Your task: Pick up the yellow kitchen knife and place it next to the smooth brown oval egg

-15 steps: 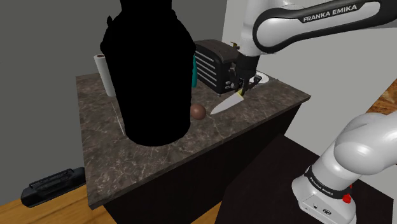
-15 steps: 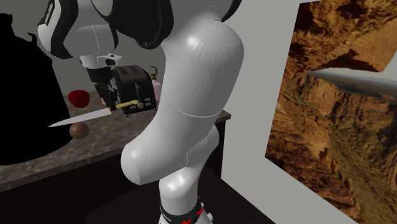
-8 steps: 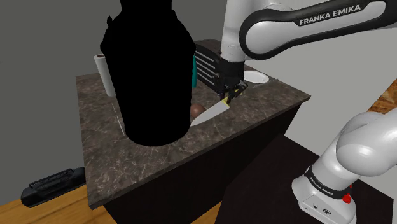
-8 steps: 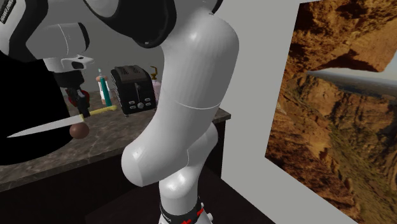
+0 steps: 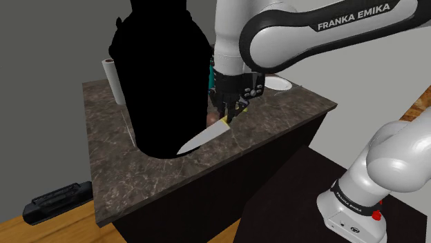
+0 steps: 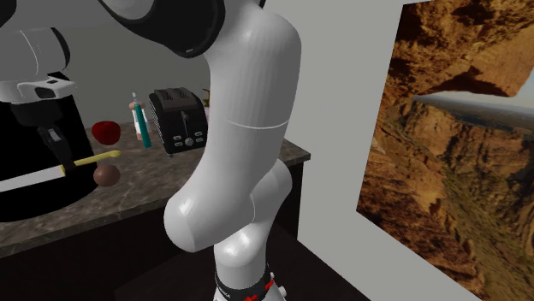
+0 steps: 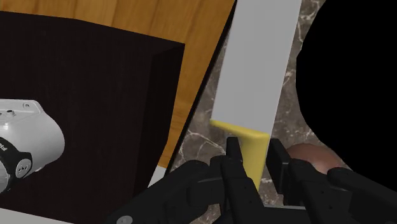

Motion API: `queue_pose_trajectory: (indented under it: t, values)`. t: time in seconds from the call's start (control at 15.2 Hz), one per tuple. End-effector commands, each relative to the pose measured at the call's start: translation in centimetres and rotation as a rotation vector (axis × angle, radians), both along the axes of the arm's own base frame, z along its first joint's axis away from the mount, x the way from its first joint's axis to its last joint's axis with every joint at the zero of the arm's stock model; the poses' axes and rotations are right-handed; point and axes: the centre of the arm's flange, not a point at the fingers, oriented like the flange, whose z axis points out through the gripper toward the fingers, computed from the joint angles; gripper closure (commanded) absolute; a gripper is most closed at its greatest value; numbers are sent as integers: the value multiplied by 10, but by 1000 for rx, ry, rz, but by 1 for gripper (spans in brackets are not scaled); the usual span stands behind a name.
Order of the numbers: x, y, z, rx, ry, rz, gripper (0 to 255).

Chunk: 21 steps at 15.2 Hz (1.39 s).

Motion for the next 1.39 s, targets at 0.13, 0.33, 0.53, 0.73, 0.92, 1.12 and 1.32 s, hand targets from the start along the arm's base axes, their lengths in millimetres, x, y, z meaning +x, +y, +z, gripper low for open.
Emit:
queue_pose_trajectory:
  t: [0.13,0.33,0.53,0.73,0.92,1.12,1.32]
  values:
    - [1,7,-16,1,0,-2,255]
    - [1,7,-32,1,0,-2,255]
    - [1,7,-48,1,0,-2,255]
    - [1,7,-64,1,0,-2,255]
    - [1,7,-80,1,0,-2,255]
    - [1,7,-95,1,0,-2,255]
    - [1,7,-111,1,0,-2,255]
